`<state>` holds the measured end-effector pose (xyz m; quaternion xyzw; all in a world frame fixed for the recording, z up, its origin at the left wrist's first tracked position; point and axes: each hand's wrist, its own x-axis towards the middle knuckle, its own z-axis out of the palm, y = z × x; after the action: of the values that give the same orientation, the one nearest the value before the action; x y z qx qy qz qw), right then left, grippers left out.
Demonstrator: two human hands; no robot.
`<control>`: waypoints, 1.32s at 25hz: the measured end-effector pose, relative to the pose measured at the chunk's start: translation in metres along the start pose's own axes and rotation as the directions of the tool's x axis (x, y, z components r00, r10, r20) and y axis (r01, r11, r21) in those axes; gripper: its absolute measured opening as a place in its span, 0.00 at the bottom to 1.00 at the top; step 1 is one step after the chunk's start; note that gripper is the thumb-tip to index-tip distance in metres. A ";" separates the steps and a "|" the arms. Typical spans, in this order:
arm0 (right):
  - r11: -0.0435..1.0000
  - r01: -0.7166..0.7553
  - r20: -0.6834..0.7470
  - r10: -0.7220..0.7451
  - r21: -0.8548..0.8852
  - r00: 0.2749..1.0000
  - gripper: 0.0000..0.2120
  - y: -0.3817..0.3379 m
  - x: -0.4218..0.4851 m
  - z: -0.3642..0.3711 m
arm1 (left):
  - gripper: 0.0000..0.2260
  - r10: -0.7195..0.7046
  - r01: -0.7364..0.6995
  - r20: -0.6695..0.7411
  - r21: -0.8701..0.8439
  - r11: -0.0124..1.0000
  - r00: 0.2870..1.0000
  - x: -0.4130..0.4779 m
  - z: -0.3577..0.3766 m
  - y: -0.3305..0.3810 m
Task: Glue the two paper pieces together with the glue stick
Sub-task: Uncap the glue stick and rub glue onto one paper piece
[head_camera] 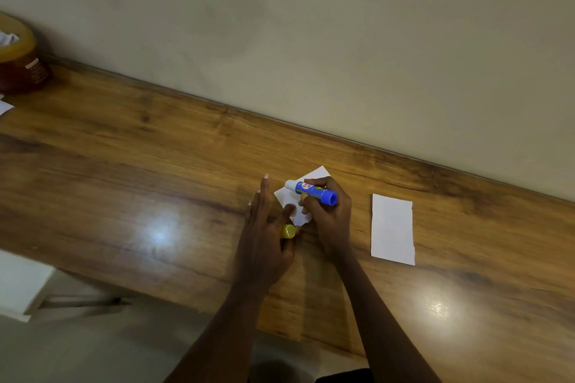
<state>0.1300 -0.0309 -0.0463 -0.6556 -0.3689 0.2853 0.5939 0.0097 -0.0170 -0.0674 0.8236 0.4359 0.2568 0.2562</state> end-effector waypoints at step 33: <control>0.980 -0.067 -0.508 -0.038 -0.187 0.861 0.10 0.012 0.011 0.014 | 0.18 0.001 -0.001 0.000 0.105 0.994 1.000 0.000 -0.002 0.001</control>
<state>0.1265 -0.0145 -0.0593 -0.7661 -0.2207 0.0683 0.5998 0.0090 -0.0170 -0.0647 0.8360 0.4486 0.2337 0.2125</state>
